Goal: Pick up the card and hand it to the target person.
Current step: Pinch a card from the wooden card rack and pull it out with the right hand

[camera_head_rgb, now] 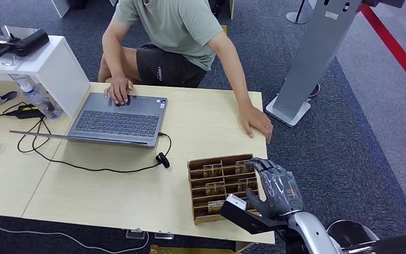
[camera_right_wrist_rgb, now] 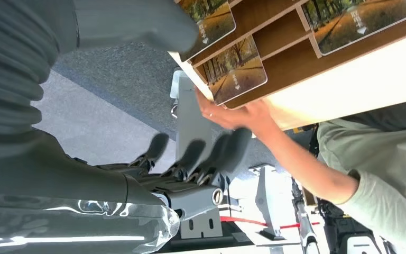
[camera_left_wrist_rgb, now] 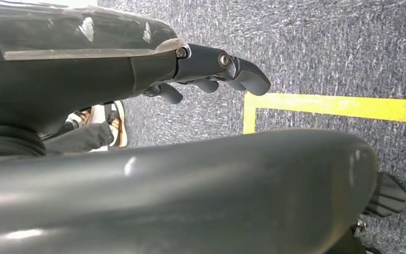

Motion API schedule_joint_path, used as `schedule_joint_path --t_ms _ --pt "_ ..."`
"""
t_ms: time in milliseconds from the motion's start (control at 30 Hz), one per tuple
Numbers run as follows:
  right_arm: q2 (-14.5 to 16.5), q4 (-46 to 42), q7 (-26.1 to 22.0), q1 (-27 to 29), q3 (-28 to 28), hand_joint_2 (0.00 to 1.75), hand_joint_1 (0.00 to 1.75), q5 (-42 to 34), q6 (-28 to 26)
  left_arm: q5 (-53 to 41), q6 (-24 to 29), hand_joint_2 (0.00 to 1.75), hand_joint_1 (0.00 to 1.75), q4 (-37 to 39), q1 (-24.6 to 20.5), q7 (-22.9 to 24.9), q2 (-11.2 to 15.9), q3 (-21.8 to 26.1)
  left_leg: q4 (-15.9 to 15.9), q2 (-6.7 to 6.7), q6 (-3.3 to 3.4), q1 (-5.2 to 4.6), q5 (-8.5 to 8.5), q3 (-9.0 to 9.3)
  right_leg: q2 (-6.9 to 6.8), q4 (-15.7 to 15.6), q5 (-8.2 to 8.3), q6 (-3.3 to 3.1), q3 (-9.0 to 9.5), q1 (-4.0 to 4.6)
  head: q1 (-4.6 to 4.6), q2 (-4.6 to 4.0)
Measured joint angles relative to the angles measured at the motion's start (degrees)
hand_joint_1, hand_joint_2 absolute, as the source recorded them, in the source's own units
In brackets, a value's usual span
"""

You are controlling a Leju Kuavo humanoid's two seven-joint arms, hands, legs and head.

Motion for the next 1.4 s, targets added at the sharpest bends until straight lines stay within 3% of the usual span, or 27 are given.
schedule_joint_path --t_ms 533,1100,1233,1400 --pt "-0.2 0.1 0.6 0.1 0.0 1.75 0.74 -0.4 1.6 0.4 0.1 0.00 0.00 0.0 0.0 0.1 0.0 0.0 0.0 0.00 0.00 0.00 0.00 -0.02 0.00 0.0 0.00 0.00 -0.01 0.00 0.02 0.00" --pt "-0.2 2.7 3.7 1.4 0.5 1.75 0.91 -1.0 1.6 0.9 0.3 0.00 0.00 0.0 0.0 0.7 0.0 0.0 0.0 0.00 0.00 0.00 0.00 -0.03 0.00 0.0 0.00 0.00 -0.01 0.00 0.03 0.00" --pt "-0.2 3.2 4.4 1.8 0.5 1.75 1.02 -1.5 1.4 0.7 0.3 0.00 0.00 0.0 0.0 0.7 0.0 0.0 0.0 0.00 0.00 0.00 0.00 -0.03 0.00 0.0 0.00 0.00 -0.01 0.00 0.02 0.00" --pt "-0.2 3.3 5.0 2.1 0.5 1.75 0.99 -1.9 1.3 0.7 0.3 0.00 0.00 0.0 0.0 0.7 0.0 0.0 0.0 0.00 0.00 0.00 0.00 -0.03 0.00 0.0 0.00 0.00 -0.01 0.00 0.04 0.00"
